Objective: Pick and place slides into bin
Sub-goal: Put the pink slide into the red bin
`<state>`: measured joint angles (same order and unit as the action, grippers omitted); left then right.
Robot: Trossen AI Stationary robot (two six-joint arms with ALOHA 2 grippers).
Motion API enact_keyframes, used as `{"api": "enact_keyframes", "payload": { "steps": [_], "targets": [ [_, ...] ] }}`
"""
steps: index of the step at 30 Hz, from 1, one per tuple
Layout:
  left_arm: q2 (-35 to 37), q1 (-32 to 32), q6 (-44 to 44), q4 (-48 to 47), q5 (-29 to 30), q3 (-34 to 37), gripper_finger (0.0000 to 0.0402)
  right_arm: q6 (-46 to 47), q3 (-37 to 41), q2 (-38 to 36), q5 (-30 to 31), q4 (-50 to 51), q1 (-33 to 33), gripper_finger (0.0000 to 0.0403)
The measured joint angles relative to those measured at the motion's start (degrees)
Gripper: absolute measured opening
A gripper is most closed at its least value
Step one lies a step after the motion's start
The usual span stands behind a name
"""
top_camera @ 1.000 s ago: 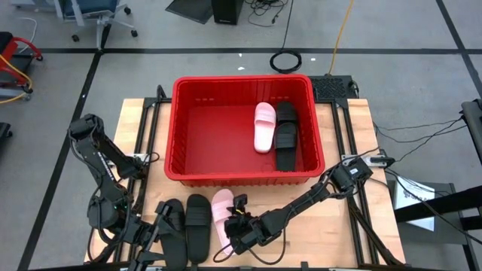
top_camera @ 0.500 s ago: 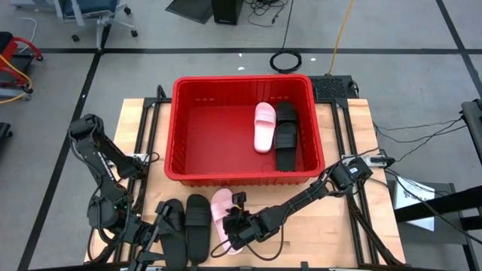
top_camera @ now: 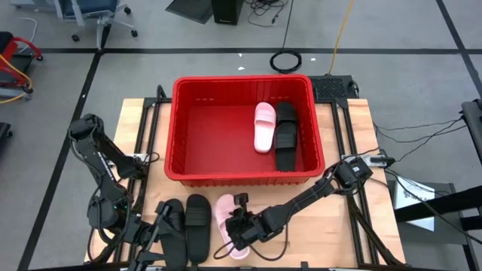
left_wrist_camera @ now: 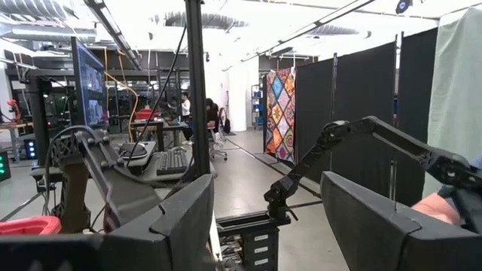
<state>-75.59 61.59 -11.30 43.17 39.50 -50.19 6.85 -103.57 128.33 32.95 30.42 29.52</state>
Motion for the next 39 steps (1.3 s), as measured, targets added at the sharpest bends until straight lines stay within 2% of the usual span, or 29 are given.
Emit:
{"api": "enact_keyframes", "payload": {
  "steps": [6,15,20,27,30,35,39],
  "targets": [
    [0.0,0.0,0.2,0.0,0.0,0.0,0.025,1.4,0.0,-3.6,-2.3,2.7,1.7,0.0006],
    [0.0,0.0,0.2,0.2,0.0,0.0,0.025,1.3,0.0,-8.5,-13.7,-1.7,4.6,0.0006],
    [0.0,0.0,0.2,0.3,0.0,0.0,0.025,-3.7,0.0,-10.3,-17.9,-6.3,6.0,0.0007],
    [0.1,0.0,-0.2,1.2,0.2,0.0,0.025,-11.2,0.0,-14.2,-18.2,-11.2,6.2,0.0008],
    [0.3,0.0,-0.6,4.3,3.2,0.0,0.025,-13.8,0.0,-17.6,-18.2,-11.3,5.7,0.0008],
    [0.6,0.0,-8.5,8.3,9.2,0.0,0.025,-17.3,0.0,-24.1,-18.0,-10.6,4.1,0.0008],
    [4.3,-0.2,-14.5,9.5,11.8,0.0,0.025,-18.9,0.0,-29.4,-17.2,-8.7,2.2,0.0008]
  ]
}}
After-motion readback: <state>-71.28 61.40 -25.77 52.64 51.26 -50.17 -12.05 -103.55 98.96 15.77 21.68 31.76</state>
